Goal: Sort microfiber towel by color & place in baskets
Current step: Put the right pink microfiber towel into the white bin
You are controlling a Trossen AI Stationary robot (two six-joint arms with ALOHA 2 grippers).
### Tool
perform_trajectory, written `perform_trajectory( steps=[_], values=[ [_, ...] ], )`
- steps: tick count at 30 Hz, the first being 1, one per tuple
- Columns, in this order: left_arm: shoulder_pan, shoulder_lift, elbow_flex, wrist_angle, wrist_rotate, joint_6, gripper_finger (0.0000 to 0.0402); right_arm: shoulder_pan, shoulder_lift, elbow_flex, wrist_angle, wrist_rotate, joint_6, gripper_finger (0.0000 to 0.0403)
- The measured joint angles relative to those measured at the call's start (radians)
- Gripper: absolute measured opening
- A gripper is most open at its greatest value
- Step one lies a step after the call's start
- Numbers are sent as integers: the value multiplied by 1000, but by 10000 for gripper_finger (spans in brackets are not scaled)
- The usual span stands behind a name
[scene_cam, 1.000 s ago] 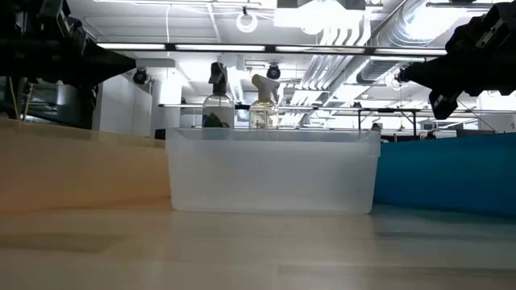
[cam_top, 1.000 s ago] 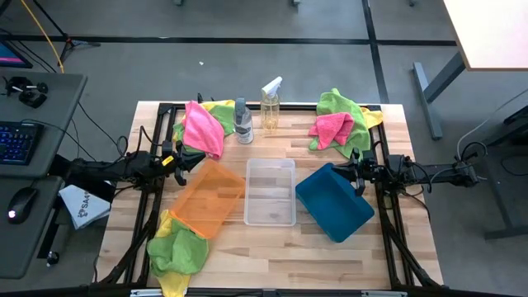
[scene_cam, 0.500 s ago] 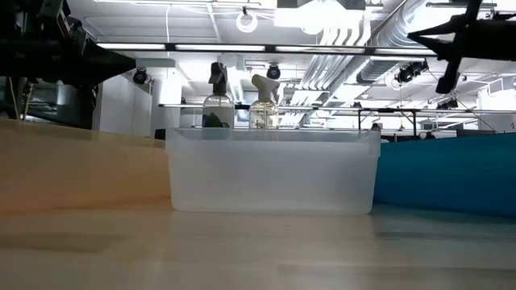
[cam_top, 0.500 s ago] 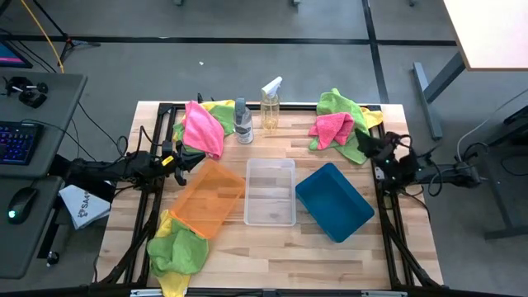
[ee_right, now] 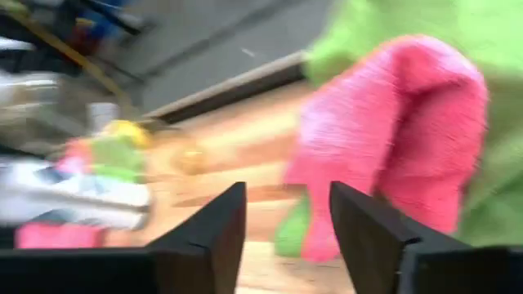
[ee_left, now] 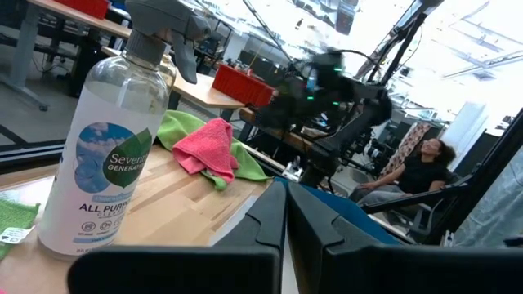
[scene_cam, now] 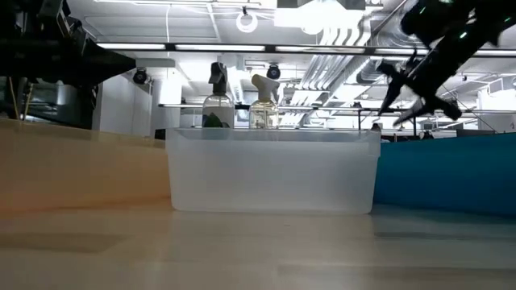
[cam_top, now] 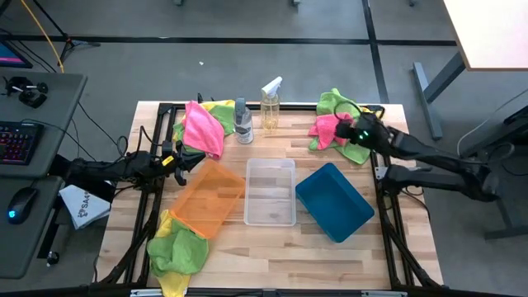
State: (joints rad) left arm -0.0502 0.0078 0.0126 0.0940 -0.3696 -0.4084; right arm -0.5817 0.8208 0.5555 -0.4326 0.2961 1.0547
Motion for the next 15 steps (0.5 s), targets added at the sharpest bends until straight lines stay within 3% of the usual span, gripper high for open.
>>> perform_trajectory(
  steps=[4, 7, 15],
  values=[
    [0, 0, 0, 0, 0, 0, 1, -157, 139, 3, 103, -148, -5, 223],
    [0, 0, 0, 0, 0, 0, 1, -217, 205, 3, 137, -201, 13, 237],
    [0, 0, 0, 0, 0, 0, 1, -232, 295, 3, 130, -136, 20, 241]
  ],
)
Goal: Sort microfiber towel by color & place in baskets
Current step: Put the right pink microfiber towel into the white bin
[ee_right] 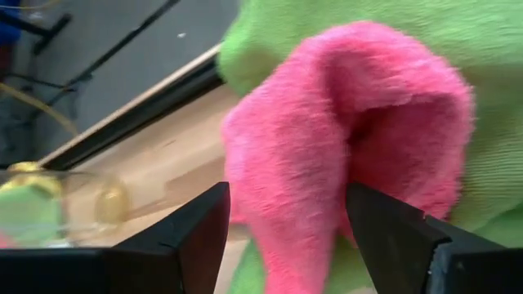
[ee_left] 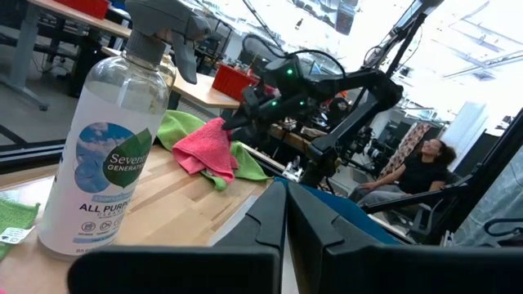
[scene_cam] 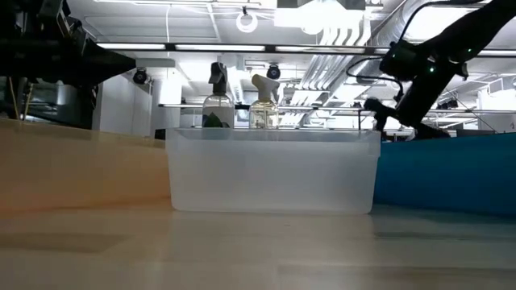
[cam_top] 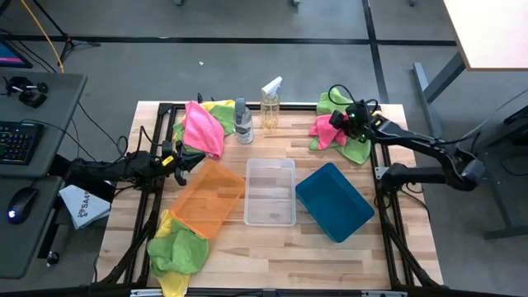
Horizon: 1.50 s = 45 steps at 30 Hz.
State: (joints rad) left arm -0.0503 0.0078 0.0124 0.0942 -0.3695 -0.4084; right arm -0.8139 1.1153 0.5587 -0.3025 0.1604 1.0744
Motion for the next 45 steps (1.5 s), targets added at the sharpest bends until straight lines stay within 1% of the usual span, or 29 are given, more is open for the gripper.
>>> perform_trajectory(
  steps=[6, 11, 13, 15, 16, 18, 19, 20, 21, 23, 25, 28, 30, 34, 37, 40, 43, 45],
  values=[
    [0, 0, 0, 0, 0, 0, 1, -4, 53, 0, 25, 55, 2, 241],
    [0, 0, 0, 0, 0, 0, 1, -5, 109, 0, 145, 48, 1, 240],
    [0, 0, 0, 0, 0, 0, 1, -5, 125, 0, 163, 42, 0, 232],
    [0, 0, 0, 0, 0, 0, 1, -5, 129, 0, 164, 30, -1, 207],
    [0, 0, 0, 0, 0, 0, 1, -4, 126, 0, 164, 26, -5, 184],
    [0, 0, 0, 0, 0, 0, 1, 7, 105, 1, 164, 21, -30, 117],
    [0, 0, 0, 0, 0, 0, 1, 16, 90, 7, 162, 17, -52, 71],
    [0, 0, 0, 0, 0, 0, 1, 26, 72, 17, 162, 12, -83, 37],
    [0, 0, 0, 0, 0, 0, 1, 36, 49, 30, 162, 8, -111, 20],
    [0, 0, 0, 0, 0, 0, 1, 58, -1, 68, 163, -13, -136, 19],
    [0, 0, 0, 0, 0, 0, 1, 89, -58, 116, 161, -39, -187, 8],
    [0, 0, 0, 0, 0, 0, 1, 170, -128, 210, 154, -93, -282, 6],
    [0, 0, 0, 0, 0, 0, 1, 237, -158, 273, 110, -127, -317, 3],
    [0, 0, 0, 0, 0, 0, 1, 423, -167, 372, 84, -170, -376, 2],
    [0, 0, 0, 0, 0, 0, 1, 578, -143, 407, 90, -180, -384, 1],
    [0, 0, 0, 0, 0, 0, 1, 719, -98, 410, 122, -179, -380, 1],
    [0, 0, 0, 0, 0, 0, 1, 832, -26, 410, 169, -181, -372, 1],
    [0, 0, 0, 0, 0, 0, 1, 886, 37, 410, 228, -182, -372, 1]
  ],
)
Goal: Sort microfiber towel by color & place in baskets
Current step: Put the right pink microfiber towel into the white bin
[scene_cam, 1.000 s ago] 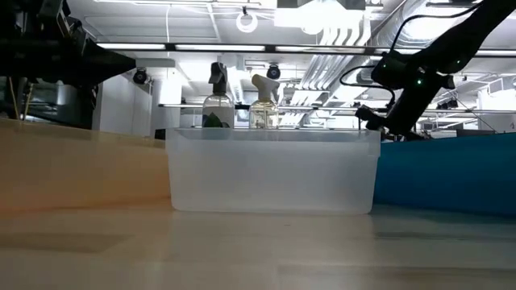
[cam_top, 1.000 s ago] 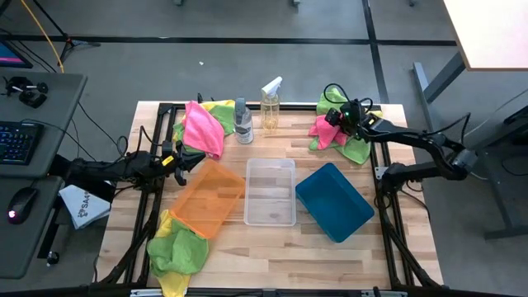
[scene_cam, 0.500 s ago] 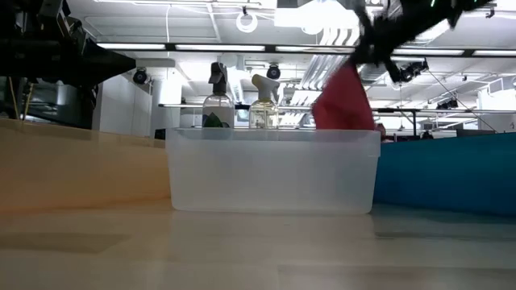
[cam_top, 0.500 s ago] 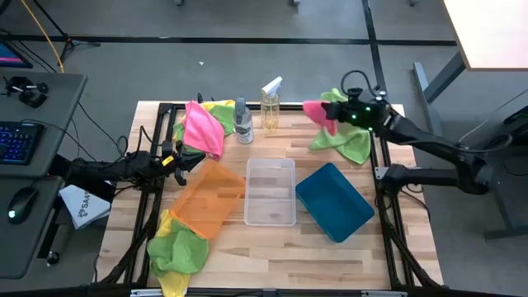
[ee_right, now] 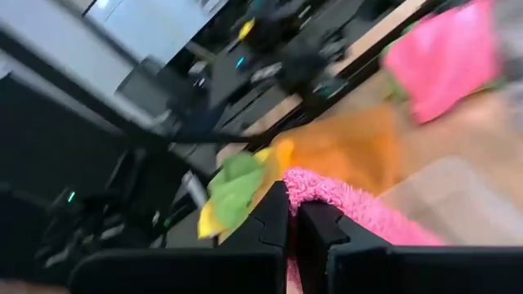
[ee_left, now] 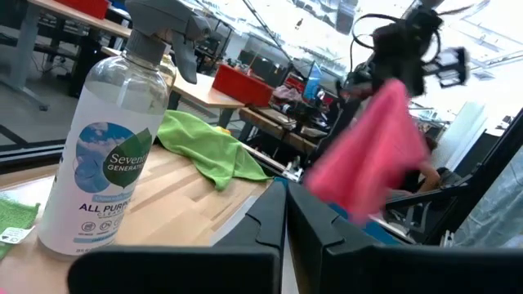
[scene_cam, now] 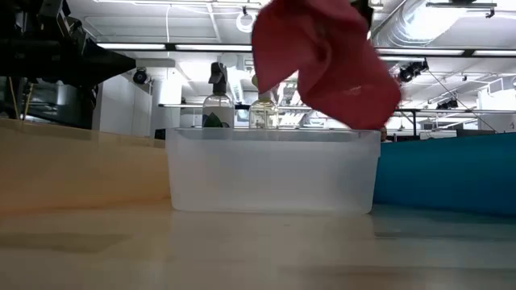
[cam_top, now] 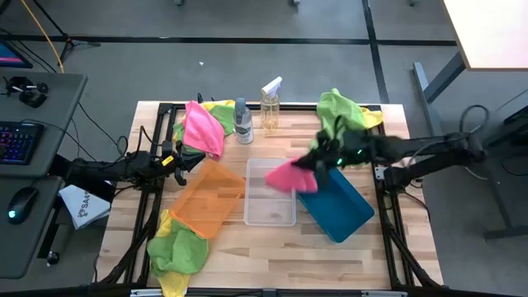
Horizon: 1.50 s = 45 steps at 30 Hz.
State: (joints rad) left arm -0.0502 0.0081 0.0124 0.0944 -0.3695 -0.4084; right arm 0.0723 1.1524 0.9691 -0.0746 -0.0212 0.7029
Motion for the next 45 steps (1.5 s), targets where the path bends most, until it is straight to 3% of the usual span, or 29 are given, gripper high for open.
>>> perform_trajectory(
  steps=[6, 10, 19, 27, 33, 41, 45],
  values=[
    [0, 0, 0, 0, 0, 0, 1, 40, 179, -1, 206, -54, -3, 0],
    [0, 0, 0, 0, 0, 0, 1, 25, 248, -1, 239, -104, -8, 0],
    [0, 0, 0, 0, 0, 0, 1, 19, 247, -2, -66, -115, -4, 0],
    [0, 0, 0, 0, 0, 0, 1, 6, 233, -2, -201, -82, -3, 0],
    [0, 0, 0, 0, 0, 0, 1, -15, 251, -2, -88, -81, -30, 0],
    [0, 0, 0, 0, 0, 0, 1, -22, 369, -2, 18, -85, -42, 1],
    [0, 0, 0, 0, 0, 0, 1, -31, 412, -2, 56, -111, -64, 32]
  ],
)
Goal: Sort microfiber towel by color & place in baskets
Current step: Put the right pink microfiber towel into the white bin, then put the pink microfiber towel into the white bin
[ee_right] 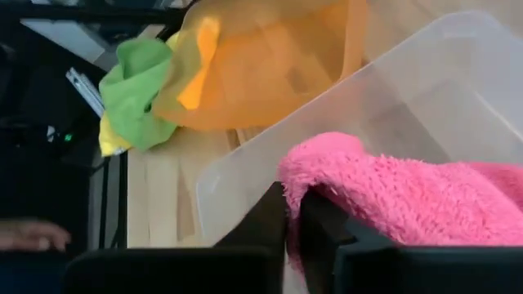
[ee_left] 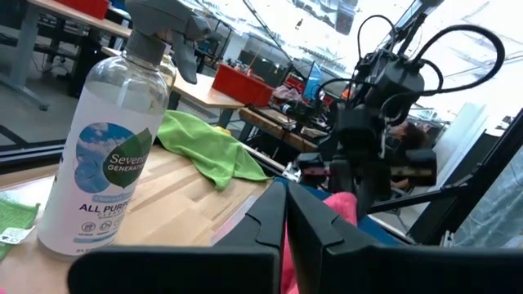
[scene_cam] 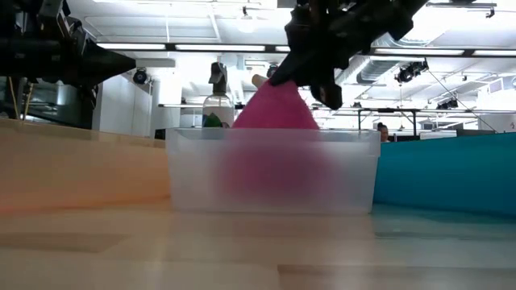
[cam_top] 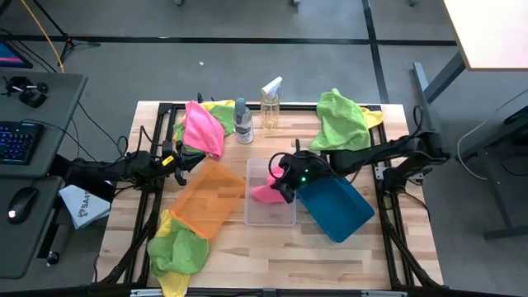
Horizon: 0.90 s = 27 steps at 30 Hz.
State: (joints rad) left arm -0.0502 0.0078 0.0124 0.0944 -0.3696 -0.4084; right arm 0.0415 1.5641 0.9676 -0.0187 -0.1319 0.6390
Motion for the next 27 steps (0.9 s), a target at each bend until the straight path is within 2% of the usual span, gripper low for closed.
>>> perform_trajectory(
  steps=[2, 10, 13, 18, 22, 25, 27],
  values=[
    [0, 0, 0, 0, 0, 0, 1, -5, 3, 0, 2, -23, -42, 68],
    [0, 0, 0, 0, 0, 0, 1, -11, -55, 0, -53, -91, -217, 253],
    [0, 0, 0, 0, 0, 0, 1, -21, -87, 0, -72, -109, -228, 298],
    [0, 0, 0, 66, -4, -100, 1, -56, -154, 0, -68, -103, -168, 319],
    [0, 0, 0, 241, -62, -229, 1, -87, -206, 0, -66, -94, -104, 318],
    [17, 33, 18, 392, -108, -205, 1, -98, -235, 0, -67, -52, -93, 318],
    [35, 70, 80, 369, -108, -169, 5, -106, -245, 0, -66, -21, -98, 318]
  ],
)
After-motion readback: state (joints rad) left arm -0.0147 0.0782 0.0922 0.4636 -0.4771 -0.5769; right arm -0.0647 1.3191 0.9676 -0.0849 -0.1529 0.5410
